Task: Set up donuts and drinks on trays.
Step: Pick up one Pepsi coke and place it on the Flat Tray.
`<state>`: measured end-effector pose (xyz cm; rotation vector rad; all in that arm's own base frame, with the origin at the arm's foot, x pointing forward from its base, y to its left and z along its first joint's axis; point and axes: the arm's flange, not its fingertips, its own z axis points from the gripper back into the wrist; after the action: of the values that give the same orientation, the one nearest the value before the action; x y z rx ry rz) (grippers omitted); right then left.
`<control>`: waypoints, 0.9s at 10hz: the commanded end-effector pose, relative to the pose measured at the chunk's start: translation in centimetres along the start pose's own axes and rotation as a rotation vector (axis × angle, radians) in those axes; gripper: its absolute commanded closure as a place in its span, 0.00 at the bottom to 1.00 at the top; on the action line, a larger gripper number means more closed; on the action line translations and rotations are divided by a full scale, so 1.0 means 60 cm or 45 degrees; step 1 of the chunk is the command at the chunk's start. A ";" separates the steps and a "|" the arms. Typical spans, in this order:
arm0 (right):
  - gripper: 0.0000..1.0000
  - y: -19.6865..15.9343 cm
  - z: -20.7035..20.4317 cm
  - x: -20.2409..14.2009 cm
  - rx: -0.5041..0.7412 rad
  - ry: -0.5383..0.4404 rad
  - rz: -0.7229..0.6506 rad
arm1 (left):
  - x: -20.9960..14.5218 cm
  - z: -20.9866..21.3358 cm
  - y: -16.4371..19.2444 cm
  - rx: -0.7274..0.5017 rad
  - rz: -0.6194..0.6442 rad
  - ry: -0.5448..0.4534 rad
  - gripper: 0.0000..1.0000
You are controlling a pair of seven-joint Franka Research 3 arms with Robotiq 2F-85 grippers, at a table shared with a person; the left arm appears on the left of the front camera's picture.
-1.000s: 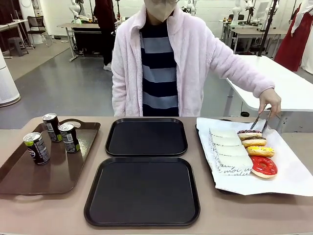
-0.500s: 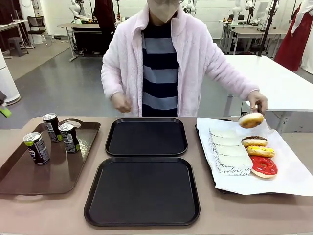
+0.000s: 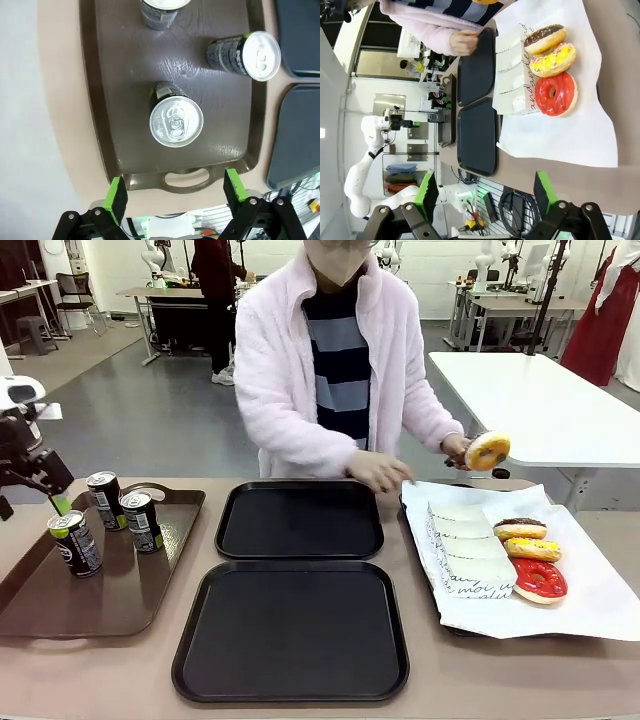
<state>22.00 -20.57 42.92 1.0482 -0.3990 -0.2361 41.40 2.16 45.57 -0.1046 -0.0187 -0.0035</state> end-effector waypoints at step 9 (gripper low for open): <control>0.00 -0.001 -0.001 0.004 0.035 -0.015 0.026 | -0.007 -0.033 -0.017 0.077 -0.065 0.018 0.00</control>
<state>21.91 -20.63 42.92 1.0487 -0.4004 -0.2372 41.03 1.01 43.68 -0.0448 -0.0075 -0.0530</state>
